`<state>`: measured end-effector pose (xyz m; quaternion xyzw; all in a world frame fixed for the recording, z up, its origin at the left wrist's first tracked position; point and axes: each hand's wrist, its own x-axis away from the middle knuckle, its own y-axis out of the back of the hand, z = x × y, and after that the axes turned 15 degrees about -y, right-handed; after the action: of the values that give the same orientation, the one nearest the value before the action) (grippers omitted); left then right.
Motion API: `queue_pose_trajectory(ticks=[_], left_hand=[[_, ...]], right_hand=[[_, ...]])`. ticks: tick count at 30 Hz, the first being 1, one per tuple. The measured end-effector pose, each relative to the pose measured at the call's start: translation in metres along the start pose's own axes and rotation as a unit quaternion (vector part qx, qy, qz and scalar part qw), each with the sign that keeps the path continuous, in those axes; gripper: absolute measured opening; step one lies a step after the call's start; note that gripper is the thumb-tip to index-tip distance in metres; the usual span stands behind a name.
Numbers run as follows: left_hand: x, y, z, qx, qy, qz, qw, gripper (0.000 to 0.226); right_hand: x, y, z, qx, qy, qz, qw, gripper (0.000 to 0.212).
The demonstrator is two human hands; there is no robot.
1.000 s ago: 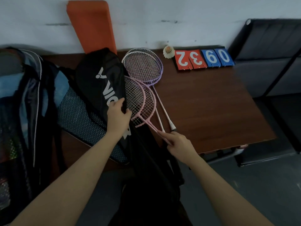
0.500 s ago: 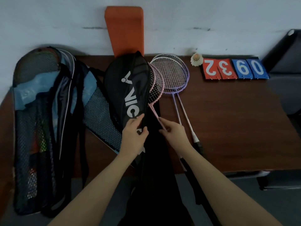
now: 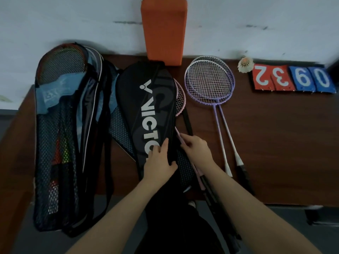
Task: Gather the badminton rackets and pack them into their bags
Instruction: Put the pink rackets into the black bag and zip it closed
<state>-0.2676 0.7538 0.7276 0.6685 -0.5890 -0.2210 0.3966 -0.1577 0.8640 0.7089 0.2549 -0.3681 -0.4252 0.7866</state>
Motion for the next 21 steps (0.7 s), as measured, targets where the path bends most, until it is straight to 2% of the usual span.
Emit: queue_pose_trajectory(ticks=[3,6,10,15,17,21], left_hand=[[0.009,-0.008,-0.002,-0.059,-0.023,0.000,0.998,0.089],[0.021,-0.018,-0.006,-0.108,-0.048,-0.005,0.993,0.098],[0.042,-0.030,-0.012,-0.124,-0.040,-0.001,0.991,0.101],[0.073,-0.042,-0.023,-0.143,-0.028,0.005,0.989,0.098],[0.083,-0.047,-0.026,-0.167,-0.013,0.024,0.986,0.101],[0.103,-0.058,-0.031,-0.193,0.026,0.052,0.979,0.105]], right_hand=[[0.015,0.004,-0.010,0.005,0.026,-0.010,1.000,0.041],[0.044,0.003,-0.029,0.022,0.043,-0.075,0.996,0.039],[0.088,0.000,-0.057,0.020,0.034,-0.109,0.993,0.039],[0.134,-0.004,-0.084,0.133,0.011,-0.150,0.980,0.050],[0.146,-0.003,-0.093,0.176,0.016,-0.132,0.975,0.058],[0.159,0.007,-0.106,0.177,0.031,-0.059,0.982,0.070]])
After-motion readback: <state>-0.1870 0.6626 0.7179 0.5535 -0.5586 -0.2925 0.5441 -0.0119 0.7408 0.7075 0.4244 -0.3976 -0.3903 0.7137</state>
